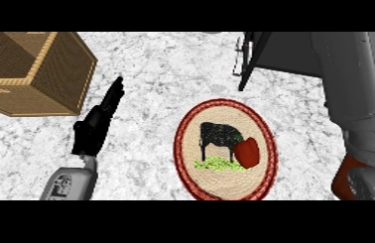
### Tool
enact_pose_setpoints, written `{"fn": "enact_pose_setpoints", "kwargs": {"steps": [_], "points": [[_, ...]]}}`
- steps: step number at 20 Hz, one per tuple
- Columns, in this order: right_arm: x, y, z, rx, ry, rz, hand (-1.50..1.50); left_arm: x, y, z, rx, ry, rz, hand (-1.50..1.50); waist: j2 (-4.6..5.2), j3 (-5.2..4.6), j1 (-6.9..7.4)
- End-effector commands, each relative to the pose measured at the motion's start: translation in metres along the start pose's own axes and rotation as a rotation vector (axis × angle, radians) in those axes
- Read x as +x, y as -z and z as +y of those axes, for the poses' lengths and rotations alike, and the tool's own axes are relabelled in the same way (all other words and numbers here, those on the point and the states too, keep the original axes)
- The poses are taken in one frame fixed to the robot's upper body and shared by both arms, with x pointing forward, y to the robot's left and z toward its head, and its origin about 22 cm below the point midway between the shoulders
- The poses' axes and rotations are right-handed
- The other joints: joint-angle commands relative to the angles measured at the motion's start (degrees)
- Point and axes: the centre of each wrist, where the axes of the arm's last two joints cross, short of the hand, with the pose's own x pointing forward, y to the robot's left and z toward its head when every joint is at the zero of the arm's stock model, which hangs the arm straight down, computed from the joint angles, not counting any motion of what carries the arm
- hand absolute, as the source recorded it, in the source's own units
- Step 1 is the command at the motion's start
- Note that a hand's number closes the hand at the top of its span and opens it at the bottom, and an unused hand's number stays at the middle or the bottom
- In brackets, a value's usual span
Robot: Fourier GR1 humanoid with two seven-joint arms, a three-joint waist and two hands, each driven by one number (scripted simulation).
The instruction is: Pick the eggplant from the placemat and place it in the tiered shelf
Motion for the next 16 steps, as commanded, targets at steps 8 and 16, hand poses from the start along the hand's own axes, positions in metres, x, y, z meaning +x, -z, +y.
{"fn": "enact_pose_setpoints", "kwargs": {"steps": [8,16], "points": [[-0.052,0.019,0.012,-0.091,-0.247,0.150,-1.50,0.016,0.003,-0.015,0.012,-0.011,-0.004,0.00,-0.11,0.06,-0.25],[-0.060,0.015,-0.012,-0.103,-0.133,0.231,-1.50,-0.001,0.000,0.000,0.012,-0.010,0.013,0.00,-0.28,0.07,-0.89]]}}
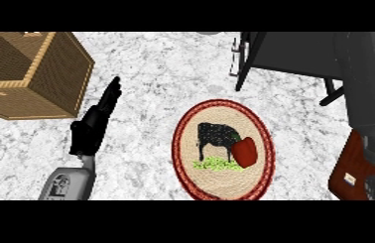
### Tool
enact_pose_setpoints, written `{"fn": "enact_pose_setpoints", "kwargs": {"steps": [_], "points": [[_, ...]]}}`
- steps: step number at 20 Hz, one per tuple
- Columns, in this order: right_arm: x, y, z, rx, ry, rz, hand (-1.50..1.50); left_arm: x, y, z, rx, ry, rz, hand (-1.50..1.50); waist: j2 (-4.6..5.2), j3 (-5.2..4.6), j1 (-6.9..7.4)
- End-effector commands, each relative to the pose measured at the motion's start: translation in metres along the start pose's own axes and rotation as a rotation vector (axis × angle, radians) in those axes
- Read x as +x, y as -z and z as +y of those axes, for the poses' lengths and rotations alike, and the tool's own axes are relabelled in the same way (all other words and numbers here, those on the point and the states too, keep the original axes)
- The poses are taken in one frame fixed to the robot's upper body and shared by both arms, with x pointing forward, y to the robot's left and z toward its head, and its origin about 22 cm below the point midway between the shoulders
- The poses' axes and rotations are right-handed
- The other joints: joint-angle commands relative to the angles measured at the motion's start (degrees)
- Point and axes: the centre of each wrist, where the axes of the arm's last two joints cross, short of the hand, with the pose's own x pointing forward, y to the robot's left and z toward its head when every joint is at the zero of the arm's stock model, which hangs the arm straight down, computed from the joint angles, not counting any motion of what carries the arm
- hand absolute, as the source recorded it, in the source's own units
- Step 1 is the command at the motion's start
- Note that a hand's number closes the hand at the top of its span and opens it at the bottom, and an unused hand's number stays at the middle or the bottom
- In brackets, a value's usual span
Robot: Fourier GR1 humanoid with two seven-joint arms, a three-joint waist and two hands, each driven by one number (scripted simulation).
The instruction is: Pick the eggplant from the placemat and place it in the tiered shelf
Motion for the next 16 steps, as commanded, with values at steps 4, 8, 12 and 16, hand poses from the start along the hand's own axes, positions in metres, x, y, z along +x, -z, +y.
{"fn": "enact_pose_setpoints", "kwargs": {"steps": [4,8,12,16], "points": [[-0.010,0.012,-0.016,0.014,0.162,0.058,-1.50,-0.005,0.000,0.003,-0.034,0.002,0.001,0.00,0.34,0.31,0.17],[-0.007,0.008,-0.024,0.074,0.213,0.041,-1.50,0.001,-0.001,0.004,0.011,0.004,0.007,0.00,0.30,0.31,0.16],[0.021,0.019,-0.038,0.051,0.277,0.049,-1.50,0.009,-0.001,-0.001,-0.002,-0.010,-0.001,0.00,0.36,0.30,0.61],[0.020,0.013,-0.058,-0.054,0.454,0.104,-1.50,-0.006,0.006,0.004,0.000,0.022,-0.003,0.00,0.35,0.29,-0.10]]}}
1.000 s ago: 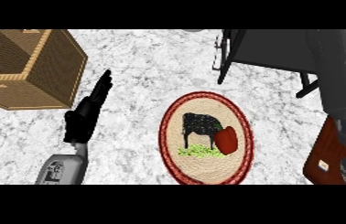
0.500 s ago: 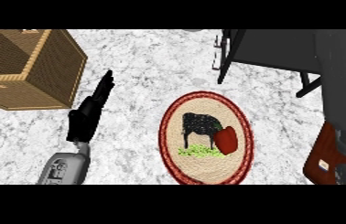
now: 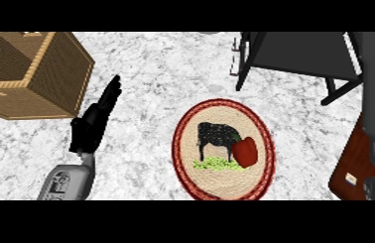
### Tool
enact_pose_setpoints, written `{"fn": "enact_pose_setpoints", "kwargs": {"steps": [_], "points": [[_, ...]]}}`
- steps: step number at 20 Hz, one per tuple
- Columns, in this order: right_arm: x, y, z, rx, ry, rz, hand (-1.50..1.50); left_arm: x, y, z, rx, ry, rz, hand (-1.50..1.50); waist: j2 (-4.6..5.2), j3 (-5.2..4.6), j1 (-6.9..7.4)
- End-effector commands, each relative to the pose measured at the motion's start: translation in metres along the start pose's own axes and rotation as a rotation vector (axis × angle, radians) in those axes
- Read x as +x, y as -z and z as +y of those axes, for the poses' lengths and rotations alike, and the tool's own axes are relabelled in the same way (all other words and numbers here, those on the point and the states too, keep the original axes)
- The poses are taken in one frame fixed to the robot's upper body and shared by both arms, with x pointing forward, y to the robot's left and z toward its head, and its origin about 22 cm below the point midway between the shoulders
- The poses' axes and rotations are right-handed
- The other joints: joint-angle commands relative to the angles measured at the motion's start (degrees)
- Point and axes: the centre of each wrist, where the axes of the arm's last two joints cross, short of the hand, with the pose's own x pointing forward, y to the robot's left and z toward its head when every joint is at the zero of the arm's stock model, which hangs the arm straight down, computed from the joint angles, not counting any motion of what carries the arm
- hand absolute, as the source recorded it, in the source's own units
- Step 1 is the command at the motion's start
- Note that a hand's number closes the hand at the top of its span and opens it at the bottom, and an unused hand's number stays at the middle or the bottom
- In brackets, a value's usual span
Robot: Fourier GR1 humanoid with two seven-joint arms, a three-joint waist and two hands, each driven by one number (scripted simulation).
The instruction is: Pick the eggplant from the placemat and place it in the tiered shelf
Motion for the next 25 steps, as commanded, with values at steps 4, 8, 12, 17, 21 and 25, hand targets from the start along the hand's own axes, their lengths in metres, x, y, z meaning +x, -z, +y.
{"fn": "enact_pose_setpoints", "kwargs": {"steps": [4,8,12,17,21,25], "points": [[0.036,0.014,-0.049,-0.175,0.205,0.070,-1.50,0.006,-0.001,-0.012,0.004,-0.005,0.004,0.00,-0.24,-0.02,-0.46],[0.029,0.037,-0.114,-0.218,0.203,0.172,-1.50,0.002,0.003,0.001,0.030,-0.018,0.017,0.00,-0.61,-0.03,-1.89],[0.004,0.040,-0.154,-0.175,0.111,0.288,-1.50,0.003,-0.010,0.021,0.042,0.003,0.027,0.00,-1.14,0.02,-2.76],[-0.026,0.034,-0.208,-0.099,0.011,0.309,-1.50,-0.011,-0.014,0.020,0.067,0.002,0.032,0.00,-1.12,0.04,-3.92],[-0.043,0.030,-0.256,-0.066,-0.077,0.306,-1.50,-0.006,-0.016,0.016,0.076,-0.008,0.034,0.00,-1.22,0.05,-4.36],[-0.071,0.013,-0.299,-0.029,-0.029,0.296,-1.50,-0.009,-0.021,0.005,0.065,-0.022,0.040,0.00,-1.09,0.13,-4.01]]}}
